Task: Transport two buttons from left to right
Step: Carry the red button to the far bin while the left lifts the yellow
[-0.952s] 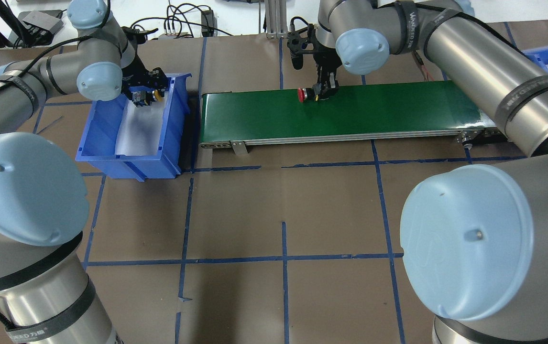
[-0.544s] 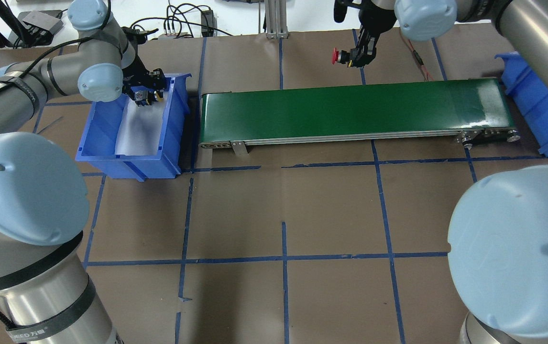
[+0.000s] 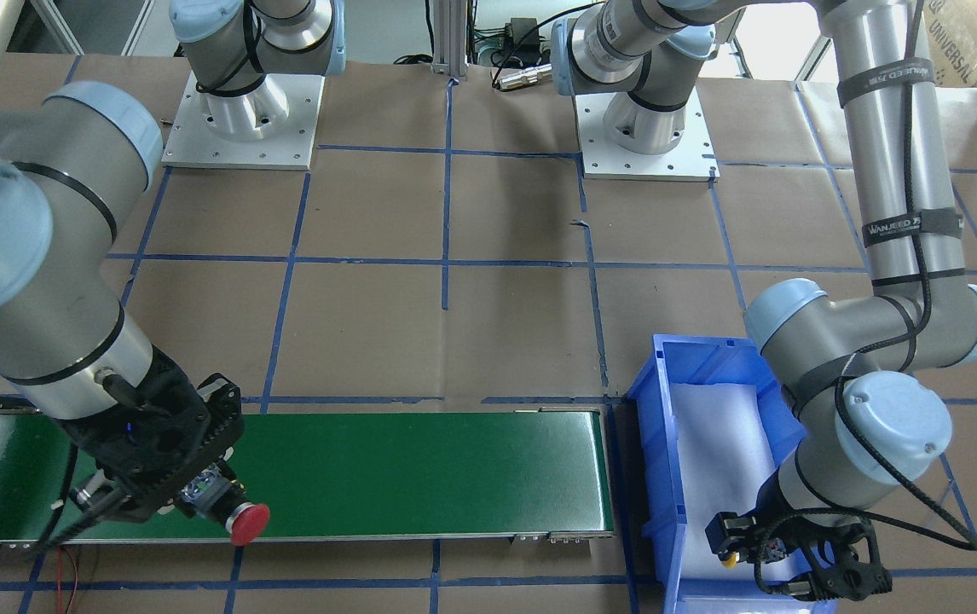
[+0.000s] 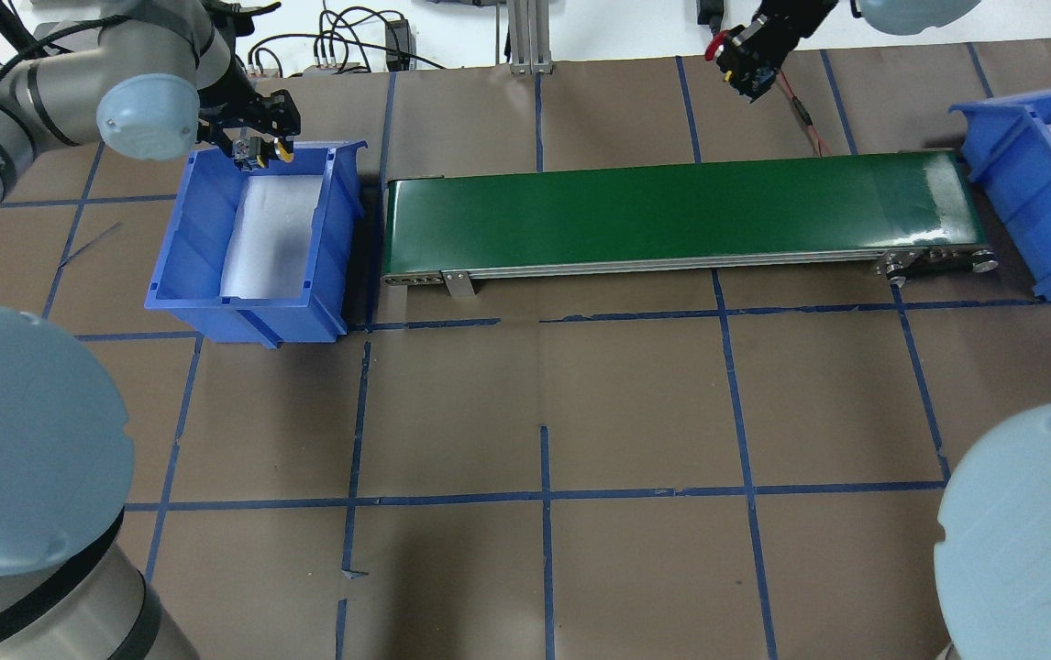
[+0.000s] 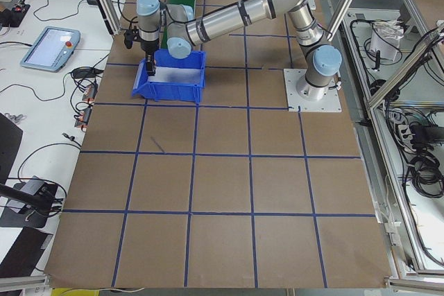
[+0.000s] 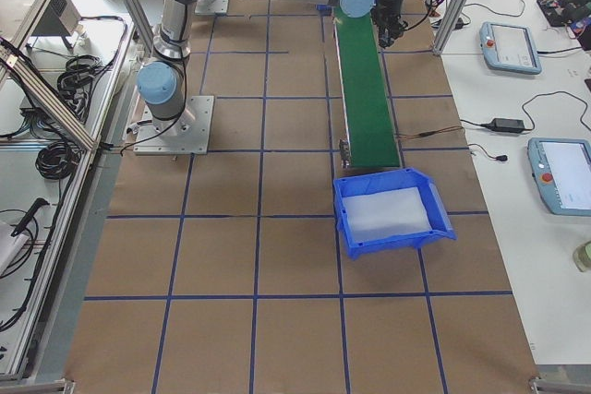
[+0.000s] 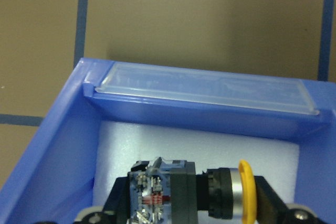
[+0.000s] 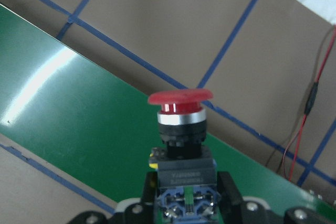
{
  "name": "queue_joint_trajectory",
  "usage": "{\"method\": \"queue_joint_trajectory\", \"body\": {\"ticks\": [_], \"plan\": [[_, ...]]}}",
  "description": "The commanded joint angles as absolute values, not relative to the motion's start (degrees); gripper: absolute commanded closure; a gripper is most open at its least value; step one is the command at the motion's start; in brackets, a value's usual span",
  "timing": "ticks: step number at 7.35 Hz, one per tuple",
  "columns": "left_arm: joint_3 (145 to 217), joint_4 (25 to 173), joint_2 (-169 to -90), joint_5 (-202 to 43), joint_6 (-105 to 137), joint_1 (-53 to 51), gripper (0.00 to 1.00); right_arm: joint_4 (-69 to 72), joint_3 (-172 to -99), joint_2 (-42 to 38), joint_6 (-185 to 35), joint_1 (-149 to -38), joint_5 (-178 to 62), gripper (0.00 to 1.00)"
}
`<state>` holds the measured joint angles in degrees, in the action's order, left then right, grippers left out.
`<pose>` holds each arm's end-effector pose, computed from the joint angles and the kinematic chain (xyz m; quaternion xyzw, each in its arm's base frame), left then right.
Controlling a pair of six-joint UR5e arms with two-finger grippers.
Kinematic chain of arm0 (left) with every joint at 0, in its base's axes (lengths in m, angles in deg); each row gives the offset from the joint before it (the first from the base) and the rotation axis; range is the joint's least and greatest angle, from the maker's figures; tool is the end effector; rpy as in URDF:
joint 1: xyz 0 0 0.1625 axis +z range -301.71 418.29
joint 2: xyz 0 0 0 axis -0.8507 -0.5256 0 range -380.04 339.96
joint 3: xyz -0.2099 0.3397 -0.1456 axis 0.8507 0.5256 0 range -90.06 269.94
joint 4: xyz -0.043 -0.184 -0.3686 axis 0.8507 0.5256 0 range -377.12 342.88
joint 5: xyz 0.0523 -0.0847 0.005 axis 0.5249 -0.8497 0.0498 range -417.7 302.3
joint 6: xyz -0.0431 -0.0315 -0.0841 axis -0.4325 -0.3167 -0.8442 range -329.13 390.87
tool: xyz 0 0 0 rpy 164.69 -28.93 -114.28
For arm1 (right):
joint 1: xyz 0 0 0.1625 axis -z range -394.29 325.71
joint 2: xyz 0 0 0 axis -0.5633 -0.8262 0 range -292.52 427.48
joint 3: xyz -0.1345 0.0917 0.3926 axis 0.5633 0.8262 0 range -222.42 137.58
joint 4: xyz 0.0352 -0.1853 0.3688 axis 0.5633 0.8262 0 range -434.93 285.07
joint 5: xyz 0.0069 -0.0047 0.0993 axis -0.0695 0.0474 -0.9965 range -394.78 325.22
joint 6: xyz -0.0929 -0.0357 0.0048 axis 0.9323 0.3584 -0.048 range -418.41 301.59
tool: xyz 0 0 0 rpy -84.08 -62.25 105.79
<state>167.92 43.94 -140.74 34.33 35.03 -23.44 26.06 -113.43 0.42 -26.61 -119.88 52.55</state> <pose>-0.0272 -0.7156 0.3221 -0.0372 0.9951 -0.0869 0.0272 0.0862 -0.6767 0.4402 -0.2377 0.9691 -0.0656 0.0030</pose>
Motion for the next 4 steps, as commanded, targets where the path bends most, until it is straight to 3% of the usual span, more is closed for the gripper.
{"method": "queue_joint_trajectory", "body": {"ticks": [1,4], "plan": [[167.81,50.53,-134.32,34.59,34.39,-25.45,0.43,13.36,-113.26,-1.86,-25.40,-105.11,52.67,0.96],[167.90,52.32,-132.00,34.68,26.24,-33.17,0.43,11.55,-112.12,1.98,-18.24,-91.18,57.90,0.96]]}}
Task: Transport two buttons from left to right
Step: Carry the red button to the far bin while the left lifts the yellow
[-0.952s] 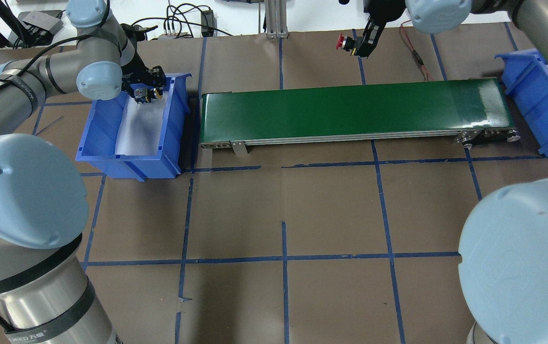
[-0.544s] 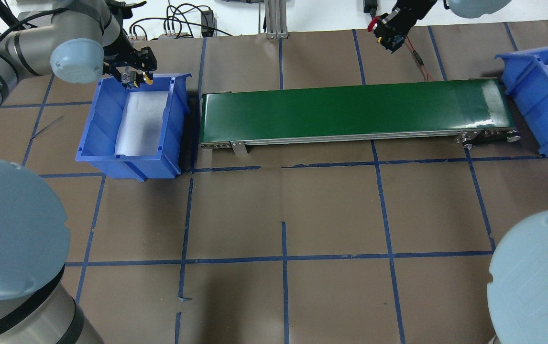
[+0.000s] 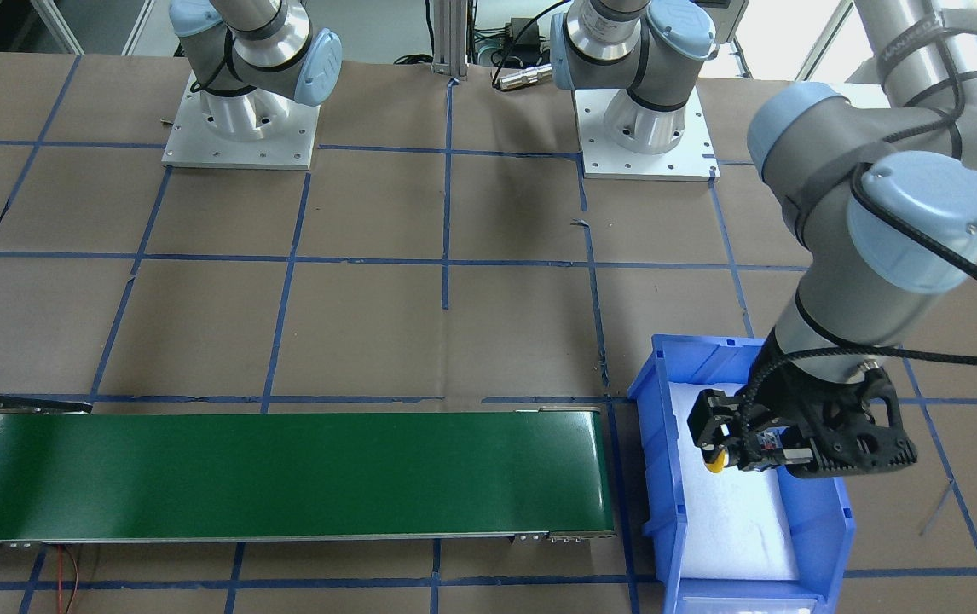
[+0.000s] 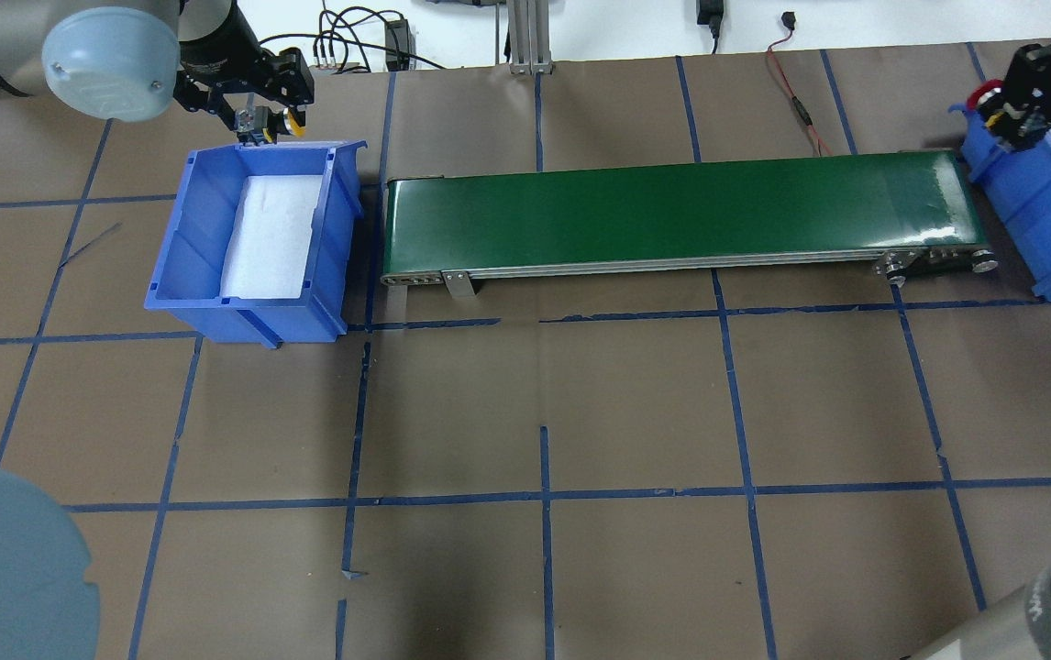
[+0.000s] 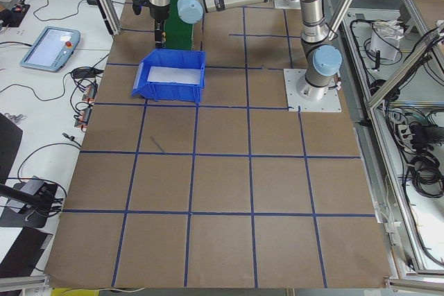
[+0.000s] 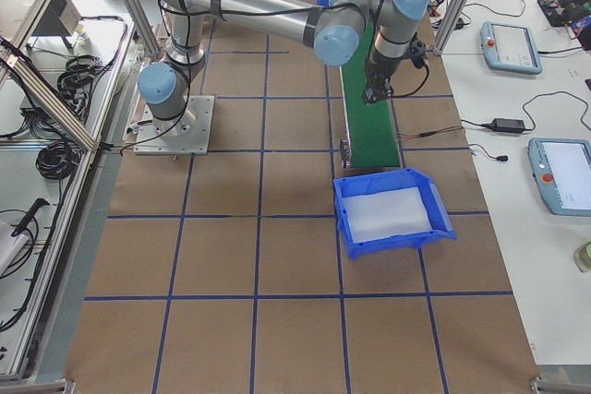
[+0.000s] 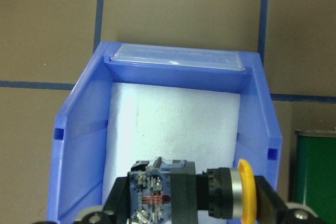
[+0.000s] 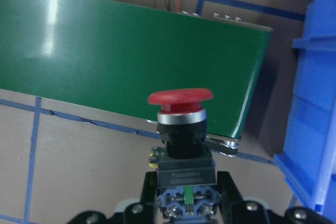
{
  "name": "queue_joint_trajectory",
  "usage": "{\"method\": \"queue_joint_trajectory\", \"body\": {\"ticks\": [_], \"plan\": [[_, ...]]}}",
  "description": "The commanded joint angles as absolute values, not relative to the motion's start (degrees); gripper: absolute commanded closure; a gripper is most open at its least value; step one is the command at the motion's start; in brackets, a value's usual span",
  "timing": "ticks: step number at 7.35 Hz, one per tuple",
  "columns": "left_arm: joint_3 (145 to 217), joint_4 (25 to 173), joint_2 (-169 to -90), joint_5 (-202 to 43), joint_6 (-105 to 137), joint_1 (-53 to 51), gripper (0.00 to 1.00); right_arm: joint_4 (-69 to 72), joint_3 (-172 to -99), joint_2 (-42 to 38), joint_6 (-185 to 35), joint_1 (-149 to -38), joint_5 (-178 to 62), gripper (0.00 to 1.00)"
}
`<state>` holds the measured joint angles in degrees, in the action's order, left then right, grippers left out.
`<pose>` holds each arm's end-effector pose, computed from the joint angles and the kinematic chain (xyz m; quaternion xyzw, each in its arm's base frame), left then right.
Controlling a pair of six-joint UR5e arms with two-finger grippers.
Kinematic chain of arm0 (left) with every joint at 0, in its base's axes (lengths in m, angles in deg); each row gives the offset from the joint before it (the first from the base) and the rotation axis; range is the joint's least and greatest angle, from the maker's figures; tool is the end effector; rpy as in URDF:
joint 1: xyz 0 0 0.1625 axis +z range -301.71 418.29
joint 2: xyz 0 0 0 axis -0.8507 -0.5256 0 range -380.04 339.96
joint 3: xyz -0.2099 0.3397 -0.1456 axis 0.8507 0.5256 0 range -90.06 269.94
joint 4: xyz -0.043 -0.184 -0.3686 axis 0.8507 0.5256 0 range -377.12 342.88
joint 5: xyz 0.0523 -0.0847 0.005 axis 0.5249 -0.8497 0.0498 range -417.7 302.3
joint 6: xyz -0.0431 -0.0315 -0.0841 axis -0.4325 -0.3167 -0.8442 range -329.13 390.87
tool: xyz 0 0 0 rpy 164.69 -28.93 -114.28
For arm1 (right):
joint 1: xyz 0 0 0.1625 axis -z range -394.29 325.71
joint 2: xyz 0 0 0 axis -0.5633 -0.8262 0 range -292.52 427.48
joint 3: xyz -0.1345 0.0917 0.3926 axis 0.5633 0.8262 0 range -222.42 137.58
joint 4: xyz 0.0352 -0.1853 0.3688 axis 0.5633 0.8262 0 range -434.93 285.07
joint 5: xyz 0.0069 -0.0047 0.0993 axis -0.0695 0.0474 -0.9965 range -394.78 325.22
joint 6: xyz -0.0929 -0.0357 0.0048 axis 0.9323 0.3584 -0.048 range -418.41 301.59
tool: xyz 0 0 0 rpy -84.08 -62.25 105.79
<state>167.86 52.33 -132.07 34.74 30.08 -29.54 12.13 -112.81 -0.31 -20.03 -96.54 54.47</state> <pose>-0.1039 -0.6664 0.4092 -0.0276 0.9951 -0.0920 0.0223 -0.1798 -0.6309 0.4293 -0.0922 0.9945 0.0369 0.0319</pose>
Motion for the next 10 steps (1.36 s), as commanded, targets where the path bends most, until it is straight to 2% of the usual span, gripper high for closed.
{"method": "queue_joint_trajectory", "body": {"ticks": [1,4,6,10], "plan": [[168.16,49.62,-133.84,34.68,23.60,-35.90,0.43,12.34,-110.29,5.14,-17.28,-89.41,58.64,0.96],[168.51,41.24,-142.28,35.55,22.26,-40.58,0.43,12.43,-102.63,11.66,-17.54,-87.11,62.15,0.96],[168.69,39.76,-144.13,35.38,21.91,-41.46,0.43,17.34,-102.10,15.35,-17.54,-87.11,62.25,0.95],[169.12,40.09,-145.64,35.73,20.24,-42.87,0.43,21.04,-103.76,17.65,-17.19,-87.20,62.25,0.95]]}}
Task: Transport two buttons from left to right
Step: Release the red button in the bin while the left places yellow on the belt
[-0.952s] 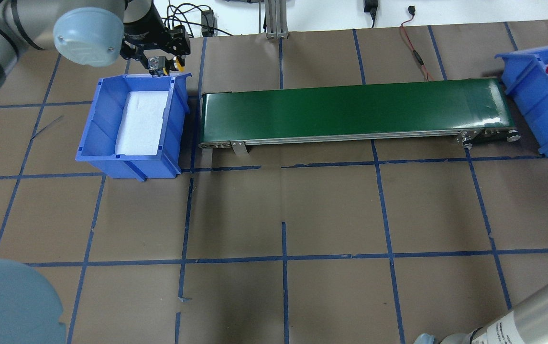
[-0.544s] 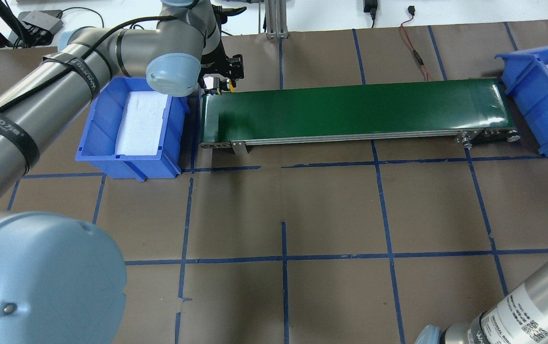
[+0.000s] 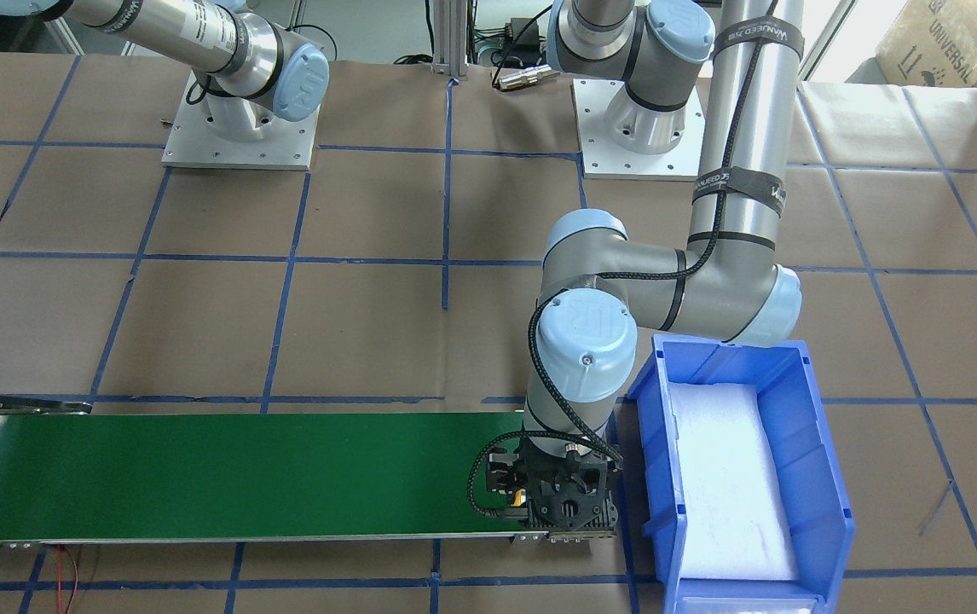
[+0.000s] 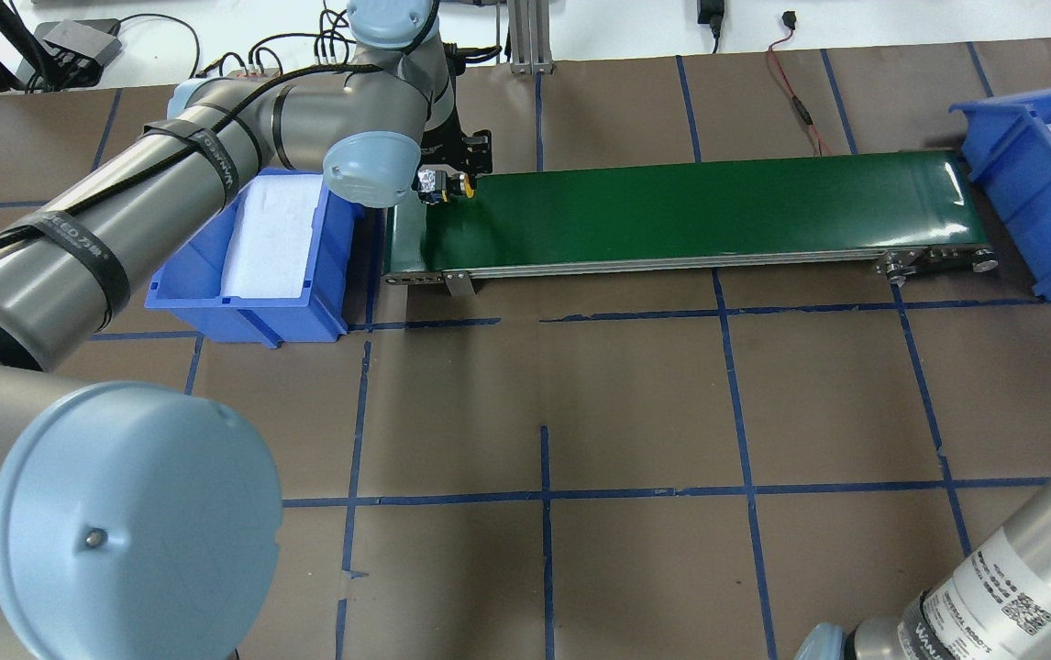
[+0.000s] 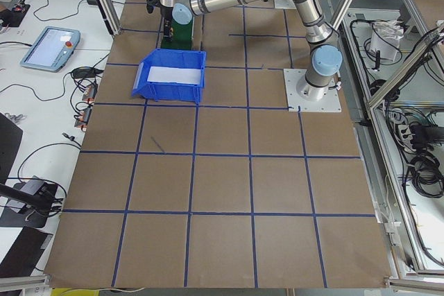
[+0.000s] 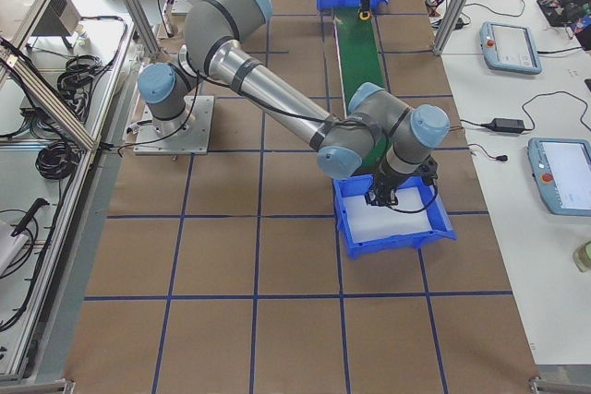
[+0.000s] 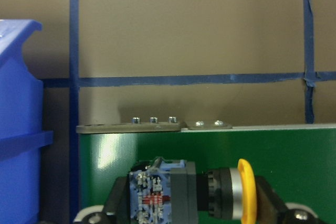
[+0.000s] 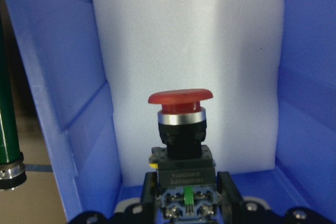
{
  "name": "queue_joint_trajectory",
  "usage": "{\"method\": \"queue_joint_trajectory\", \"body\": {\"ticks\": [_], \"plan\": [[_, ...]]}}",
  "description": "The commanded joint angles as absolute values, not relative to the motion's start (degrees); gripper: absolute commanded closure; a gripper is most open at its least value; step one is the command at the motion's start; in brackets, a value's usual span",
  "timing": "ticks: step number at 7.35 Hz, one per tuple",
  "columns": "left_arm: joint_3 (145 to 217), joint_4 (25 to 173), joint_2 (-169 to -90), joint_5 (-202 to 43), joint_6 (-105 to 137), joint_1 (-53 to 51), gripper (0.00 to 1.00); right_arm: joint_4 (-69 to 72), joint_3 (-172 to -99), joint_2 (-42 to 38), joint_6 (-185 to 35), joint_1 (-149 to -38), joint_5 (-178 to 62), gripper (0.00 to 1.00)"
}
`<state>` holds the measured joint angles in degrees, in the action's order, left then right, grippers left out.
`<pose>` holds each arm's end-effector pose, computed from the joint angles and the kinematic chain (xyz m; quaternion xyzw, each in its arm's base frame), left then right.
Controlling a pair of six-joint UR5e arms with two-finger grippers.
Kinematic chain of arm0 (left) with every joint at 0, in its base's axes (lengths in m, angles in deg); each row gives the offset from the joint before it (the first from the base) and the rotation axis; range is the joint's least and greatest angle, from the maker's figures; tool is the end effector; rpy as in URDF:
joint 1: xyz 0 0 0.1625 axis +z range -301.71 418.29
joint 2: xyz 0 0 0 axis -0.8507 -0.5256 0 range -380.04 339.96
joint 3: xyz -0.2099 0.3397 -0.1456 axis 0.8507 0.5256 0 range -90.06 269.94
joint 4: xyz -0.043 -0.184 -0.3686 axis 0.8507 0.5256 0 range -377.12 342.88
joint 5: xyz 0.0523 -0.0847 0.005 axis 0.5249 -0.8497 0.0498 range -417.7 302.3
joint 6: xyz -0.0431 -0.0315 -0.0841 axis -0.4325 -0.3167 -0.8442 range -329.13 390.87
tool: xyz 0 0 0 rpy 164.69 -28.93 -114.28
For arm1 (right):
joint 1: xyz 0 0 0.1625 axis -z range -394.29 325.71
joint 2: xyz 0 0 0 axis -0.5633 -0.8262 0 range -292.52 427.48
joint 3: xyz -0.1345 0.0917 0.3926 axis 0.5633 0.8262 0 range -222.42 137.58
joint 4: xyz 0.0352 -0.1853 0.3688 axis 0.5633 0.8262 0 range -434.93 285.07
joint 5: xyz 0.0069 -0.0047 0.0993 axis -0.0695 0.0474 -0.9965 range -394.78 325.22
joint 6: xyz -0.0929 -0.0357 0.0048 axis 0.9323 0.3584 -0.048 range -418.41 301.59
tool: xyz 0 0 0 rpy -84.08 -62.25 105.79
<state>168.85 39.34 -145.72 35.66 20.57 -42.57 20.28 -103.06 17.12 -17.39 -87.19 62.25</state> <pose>-0.2606 -0.6815 0.2617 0.0026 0.9965 -0.0820 0.0144 -0.3543 -0.6693 0.3124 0.0369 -0.9965 -0.0729 0.0197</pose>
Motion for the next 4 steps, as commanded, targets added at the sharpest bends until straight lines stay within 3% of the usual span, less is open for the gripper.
{"method": "queue_joint_trajectory", "body": {"ticks": [1,2,4], "plan": [[169.82,41.14,-144.76,35.73,20.23,-42.87,0.20,22.70,-104.81,18.00,-17.18,-87.20,62.25,0.95],[170.35,42.11,-143.97,35.82,20.15,-42.87,0.00,24.81,-106.12,18.52,-17.10,-87.20,62.25,0.95],[170.27,46.41,-141.69,39.75,20.15,-42.35,0.00,27.01,-106.23,20.10,-17.01,-87.11,62.25,0.94]]}}
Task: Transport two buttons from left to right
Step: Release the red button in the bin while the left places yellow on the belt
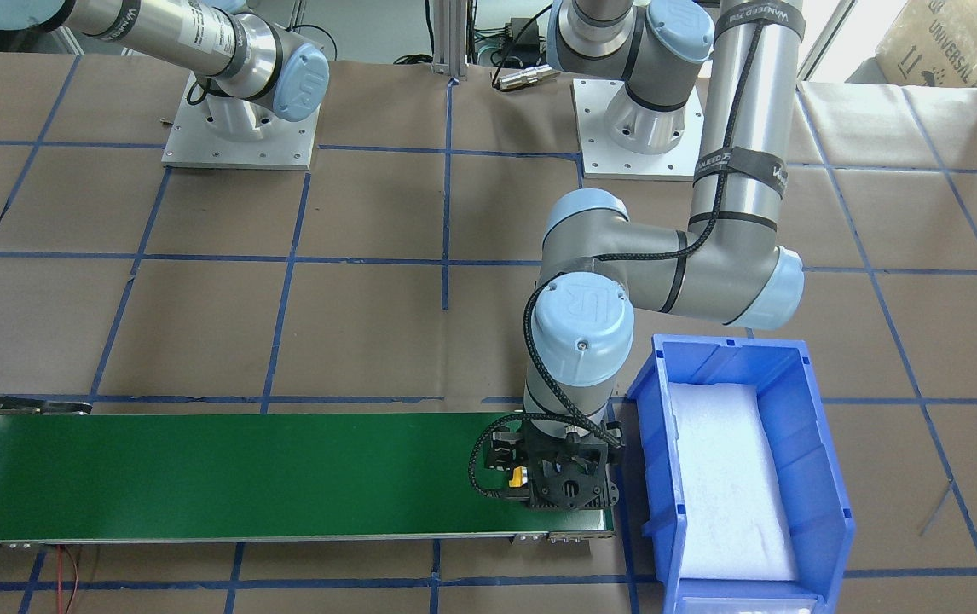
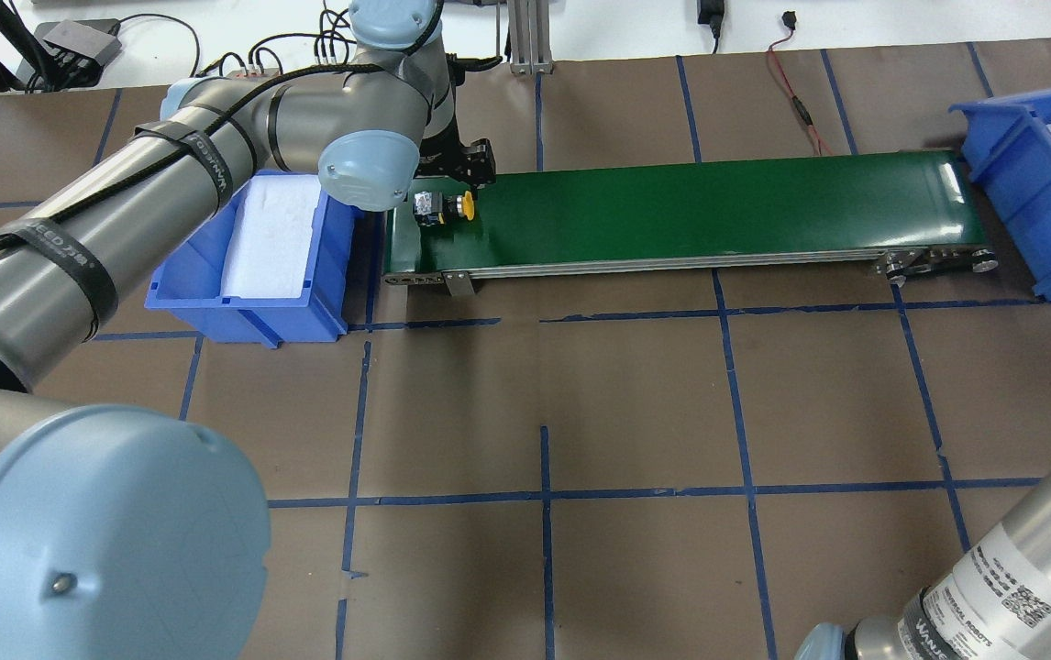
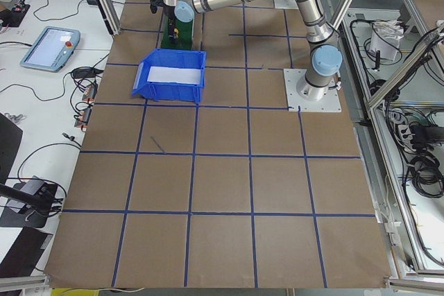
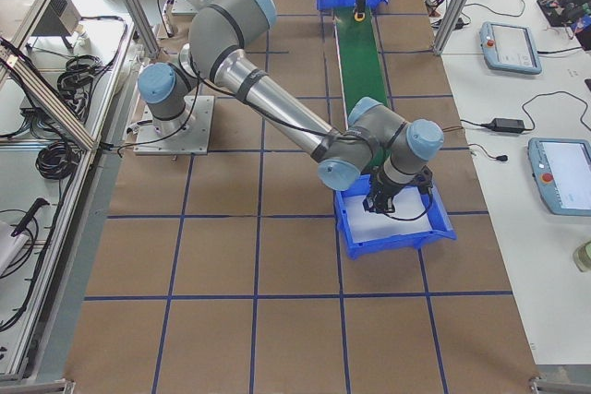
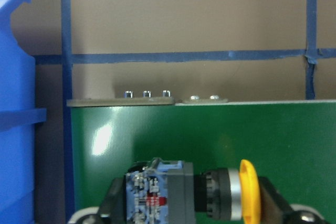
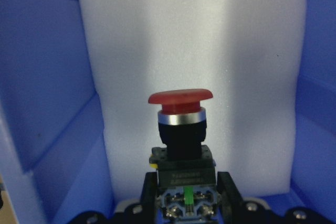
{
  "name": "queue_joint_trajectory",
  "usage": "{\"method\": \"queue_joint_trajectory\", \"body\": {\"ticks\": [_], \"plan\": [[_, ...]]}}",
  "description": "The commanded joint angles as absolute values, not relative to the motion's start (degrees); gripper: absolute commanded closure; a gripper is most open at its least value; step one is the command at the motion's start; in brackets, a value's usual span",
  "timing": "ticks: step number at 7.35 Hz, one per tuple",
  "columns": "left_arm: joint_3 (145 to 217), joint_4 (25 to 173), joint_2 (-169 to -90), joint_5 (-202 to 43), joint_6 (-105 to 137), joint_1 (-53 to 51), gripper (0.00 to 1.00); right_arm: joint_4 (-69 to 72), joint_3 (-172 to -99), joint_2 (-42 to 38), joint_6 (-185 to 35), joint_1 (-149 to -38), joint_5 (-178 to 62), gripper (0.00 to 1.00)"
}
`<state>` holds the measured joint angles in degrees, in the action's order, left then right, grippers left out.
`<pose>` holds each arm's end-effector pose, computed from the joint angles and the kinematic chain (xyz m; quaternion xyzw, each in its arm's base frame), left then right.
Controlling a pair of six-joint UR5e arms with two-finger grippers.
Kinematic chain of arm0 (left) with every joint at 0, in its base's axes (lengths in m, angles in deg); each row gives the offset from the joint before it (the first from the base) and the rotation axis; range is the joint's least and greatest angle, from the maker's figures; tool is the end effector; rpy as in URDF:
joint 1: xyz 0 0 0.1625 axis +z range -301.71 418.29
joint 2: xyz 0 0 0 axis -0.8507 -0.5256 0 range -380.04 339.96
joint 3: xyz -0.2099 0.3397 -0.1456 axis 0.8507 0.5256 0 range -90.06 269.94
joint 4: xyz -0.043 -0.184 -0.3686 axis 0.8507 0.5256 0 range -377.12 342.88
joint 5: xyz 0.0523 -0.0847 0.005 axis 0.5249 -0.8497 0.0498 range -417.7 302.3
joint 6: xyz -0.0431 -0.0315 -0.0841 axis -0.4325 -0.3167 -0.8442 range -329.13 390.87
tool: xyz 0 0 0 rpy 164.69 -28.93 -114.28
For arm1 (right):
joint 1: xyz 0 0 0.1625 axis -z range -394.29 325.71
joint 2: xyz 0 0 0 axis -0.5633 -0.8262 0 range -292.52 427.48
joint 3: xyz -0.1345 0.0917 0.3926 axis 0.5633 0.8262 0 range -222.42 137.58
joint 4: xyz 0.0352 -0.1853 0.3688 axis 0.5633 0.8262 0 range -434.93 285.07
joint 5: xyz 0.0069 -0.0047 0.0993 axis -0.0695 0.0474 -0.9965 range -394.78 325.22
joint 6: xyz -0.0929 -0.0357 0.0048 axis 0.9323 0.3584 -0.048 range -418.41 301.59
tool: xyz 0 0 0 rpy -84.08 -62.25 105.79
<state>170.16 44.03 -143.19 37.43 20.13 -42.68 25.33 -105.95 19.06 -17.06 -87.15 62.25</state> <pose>-0.2556 -0.6646 0.2735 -0.0001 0.9979 -0.0553 0.0349 -0.3573 -0.6723 0.2711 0.0393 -0.9965 -0.0714 0.0207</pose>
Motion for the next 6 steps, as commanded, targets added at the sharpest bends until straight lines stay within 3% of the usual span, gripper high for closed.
{"method": "queue_joint_trajectory", "body": {"ticks": [1,2,4,6], "plan": [[170.27,48.43,-140.55,39.86,20.15,-41.65,0.00,27.20,-106.23,20.63,-16.92,-86.94,62.25,0.94],[170.27,49.14,-139.23,39.69,21.02,-39.73,0.00,27.20,-106.31,20.72,-16.92,-86.85,62.25,0.92],[170.44,56.93,-134.14,38.90,27.31,-35.07,0.00,27.11,-106.14,21.07,-16.92,-86.41,62.25,0.69],[173.23,62.40,-127.57,38.98,32.96,-32.42,0.00,26.85,-106.14,20.99,-16.92,-86.41,62.16,0.60]]}}
